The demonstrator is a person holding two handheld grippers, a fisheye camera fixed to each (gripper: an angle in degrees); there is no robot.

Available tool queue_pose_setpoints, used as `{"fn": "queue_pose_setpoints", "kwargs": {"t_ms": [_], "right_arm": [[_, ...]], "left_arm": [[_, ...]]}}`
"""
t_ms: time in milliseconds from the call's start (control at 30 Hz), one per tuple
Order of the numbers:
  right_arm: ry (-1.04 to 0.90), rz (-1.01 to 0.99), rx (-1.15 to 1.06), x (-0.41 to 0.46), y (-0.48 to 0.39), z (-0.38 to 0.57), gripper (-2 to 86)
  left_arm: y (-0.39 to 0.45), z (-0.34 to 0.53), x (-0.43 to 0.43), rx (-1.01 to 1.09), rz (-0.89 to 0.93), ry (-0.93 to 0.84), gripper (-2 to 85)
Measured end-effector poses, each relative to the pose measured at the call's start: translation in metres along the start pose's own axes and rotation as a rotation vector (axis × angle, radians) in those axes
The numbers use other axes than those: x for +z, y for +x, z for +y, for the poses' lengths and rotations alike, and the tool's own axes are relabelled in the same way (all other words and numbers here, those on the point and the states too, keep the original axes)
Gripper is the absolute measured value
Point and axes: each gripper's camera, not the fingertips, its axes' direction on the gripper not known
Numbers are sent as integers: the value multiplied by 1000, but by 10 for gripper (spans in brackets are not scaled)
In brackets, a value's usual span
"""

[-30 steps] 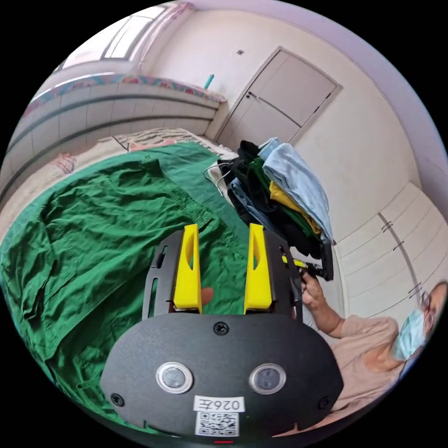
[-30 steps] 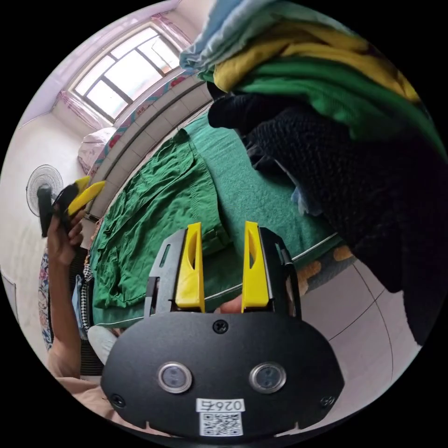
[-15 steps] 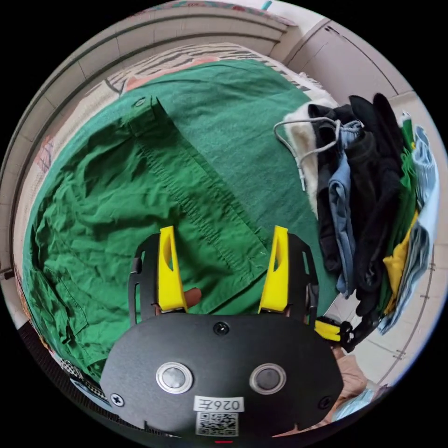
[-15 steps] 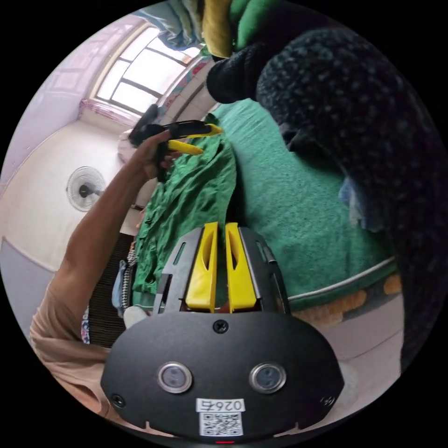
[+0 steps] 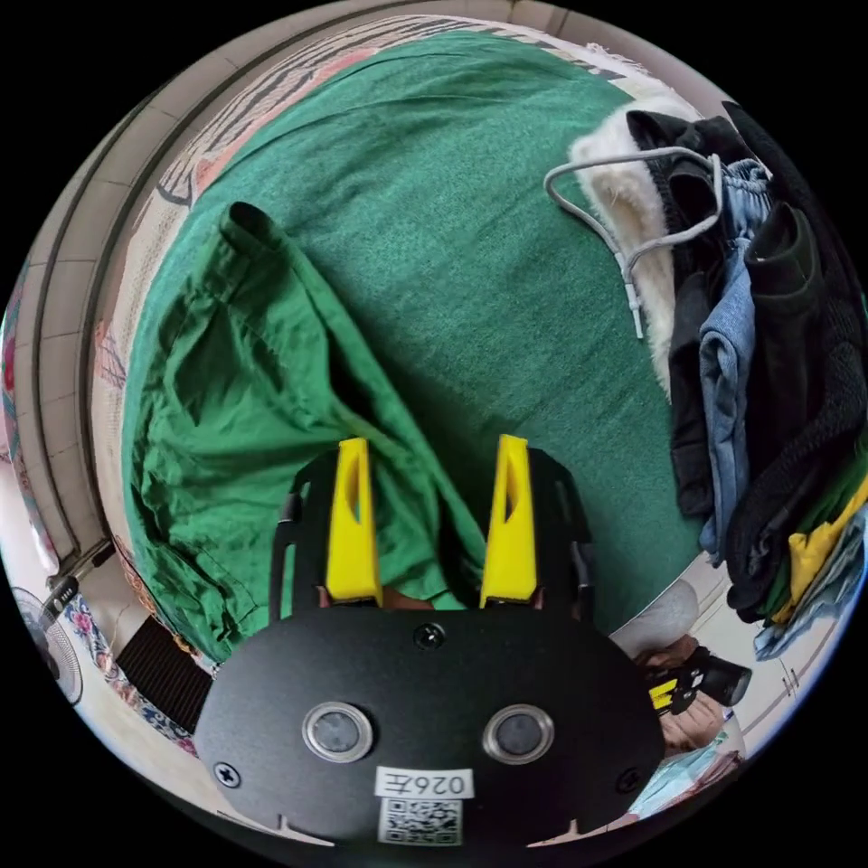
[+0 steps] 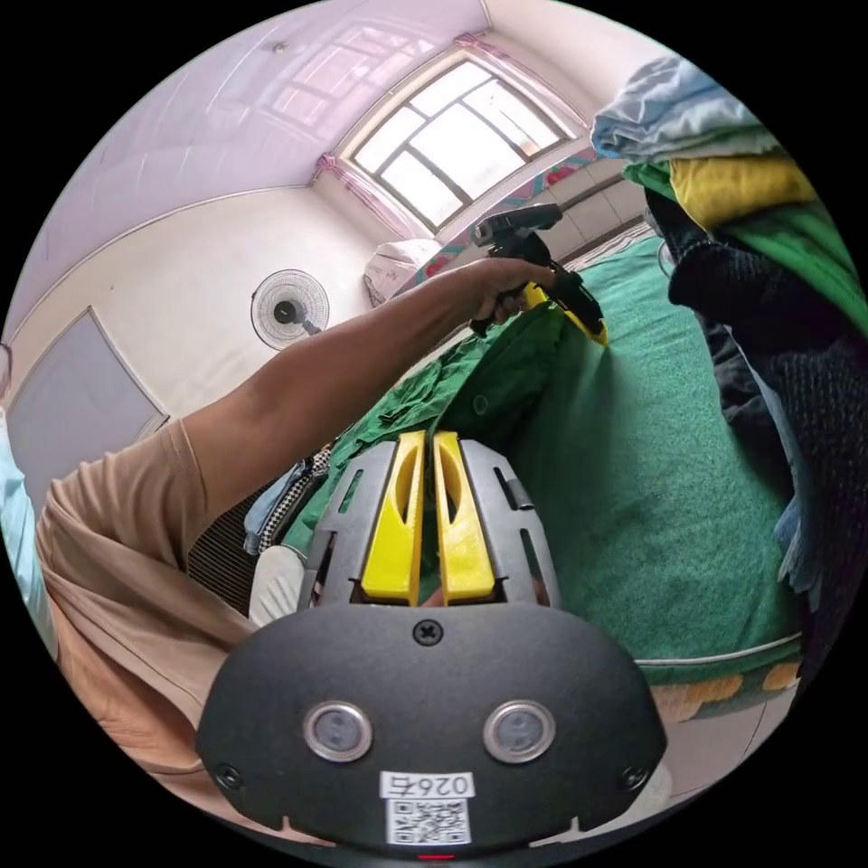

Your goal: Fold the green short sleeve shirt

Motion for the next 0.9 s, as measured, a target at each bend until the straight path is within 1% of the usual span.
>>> {"fn": "queue_pose_setpoints", "kwargs": {"t_ms": [33, 67, 100, 167, 267, 400, 467, 500, 567, 600, 667, 700, 767, 800, 867, 900], "right_arm": [[4, -3, -9, -3, -1, -8, -14], [7, -11, -12, -5, -2, -17, -14], [8, -9, -10, -6, -2, -21, -14], [11, -36, -23, -9, -6, -43, -15], [21, -58, -53, -9, -21, -75, -15], [35, -87, -131, -4, -56, -120, -15], [52, -108, -189, 0, -86, -150, -15], [56, -115, -204, 2, -95, -158, -15], [59, -136, -280, 11, -135, -190, -15], [57, -140, -301, 15, -146, -199, -15], [44, -157, -384, 36, -192, -231, -15], [35, -164, -404, 44, -204, -240, -15], [-31, -194, -470, 82, -253, -273, -15], [-53, -201, -485, 94, -265, -280, -15], [-155, -205, -539, 145, -313, -306, -15], [-183, -202, -548, 158, -323, -312, -15]], "left_arm": [[-9, 7, 0, 8, -28, 18, 34], [-24, 17, -2, -12, -88, 42, 20], [-30, 22, -1, 4, -85, 43, 13], [-71, 44, -5, 0, 68, 81, 3], [-120, 84, -20, 1, 189, 177, -2], [-184, 154, -54, 4, 280, 311, -3], [-238, 217, -81, 0, 324, 404, -3], [-253, 234, -87, -4, 335, 427, -3], [-320, 310, -109, -18, 390, 511, -3], [-340, 332, -114, -23, 403, 533, -3], [-417, 416, -126, -49, 452, 612, -3], [-437, 438, -128, -59, 463, 629, -3], [-518, 524, -126, -100, 497, 696, -3], [-540, 545, -124, -111, 507, 710, -3], [-621, 621, -106, -156, 538, 753, -3], [-641, 639, -99, -169, 548, 759, -3]]}}
